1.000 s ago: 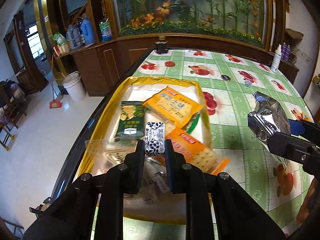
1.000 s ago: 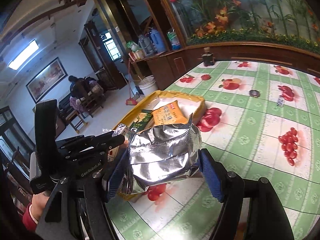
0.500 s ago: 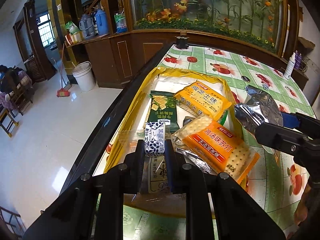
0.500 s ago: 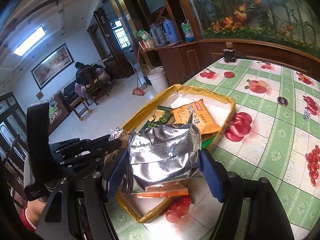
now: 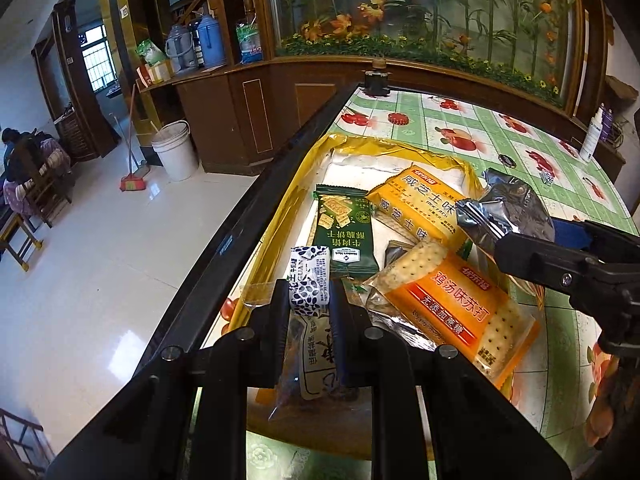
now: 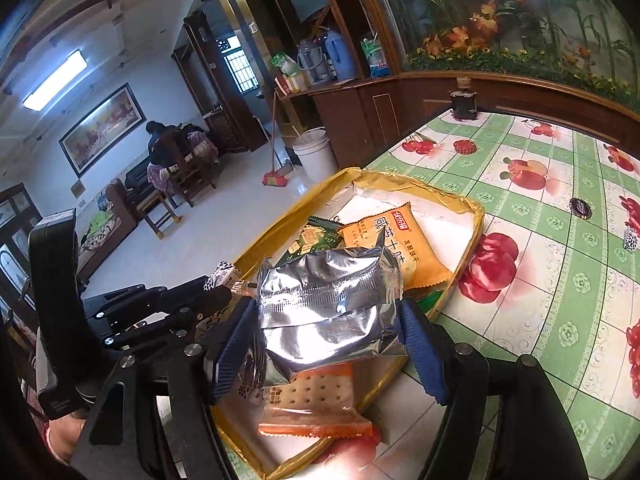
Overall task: Organize snacks
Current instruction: 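Open both tools to drop the candy and foil bag into the tray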
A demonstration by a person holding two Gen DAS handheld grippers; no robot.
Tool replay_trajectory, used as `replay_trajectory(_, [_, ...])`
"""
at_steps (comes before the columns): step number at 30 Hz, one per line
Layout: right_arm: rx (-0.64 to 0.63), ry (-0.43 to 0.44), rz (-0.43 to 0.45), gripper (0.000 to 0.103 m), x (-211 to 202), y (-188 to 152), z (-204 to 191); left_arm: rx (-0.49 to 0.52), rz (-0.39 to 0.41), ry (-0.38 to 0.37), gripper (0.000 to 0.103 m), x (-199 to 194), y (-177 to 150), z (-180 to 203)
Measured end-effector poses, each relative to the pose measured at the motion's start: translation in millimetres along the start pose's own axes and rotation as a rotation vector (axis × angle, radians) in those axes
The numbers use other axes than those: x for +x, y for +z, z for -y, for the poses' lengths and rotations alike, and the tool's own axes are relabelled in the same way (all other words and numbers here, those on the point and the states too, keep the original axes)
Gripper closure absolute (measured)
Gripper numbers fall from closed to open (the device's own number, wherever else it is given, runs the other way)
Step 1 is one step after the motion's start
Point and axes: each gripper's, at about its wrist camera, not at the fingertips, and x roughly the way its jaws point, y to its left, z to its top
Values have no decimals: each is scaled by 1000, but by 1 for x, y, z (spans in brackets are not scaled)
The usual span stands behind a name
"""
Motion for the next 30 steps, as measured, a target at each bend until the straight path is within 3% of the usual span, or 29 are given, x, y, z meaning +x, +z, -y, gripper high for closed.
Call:
replay_trajectory(17, [3,-12,-12,28,17,12,14,-9,-25,1,85,11,7,3])
replay_trajectory(19, [4,-16,-15,24,19,13,16,-19,-29,23,73,11,7,2])
replay_trajectory(21, [1,-19,-11,20,20,13,16,-20,-15,40,36,9,8,2])
replay_trajectory(22, [0,-19,-8,21,19,13,16,-25,-5,54,28,7,8,2])
replay_trajectory(23, [2,-16,-4,21,18,13,16,-29,6,57,23,4,8,1])
replay_trajectory(30, [8,-19,26,21,2,14,20,-22,29,54,24,-6,10,6])
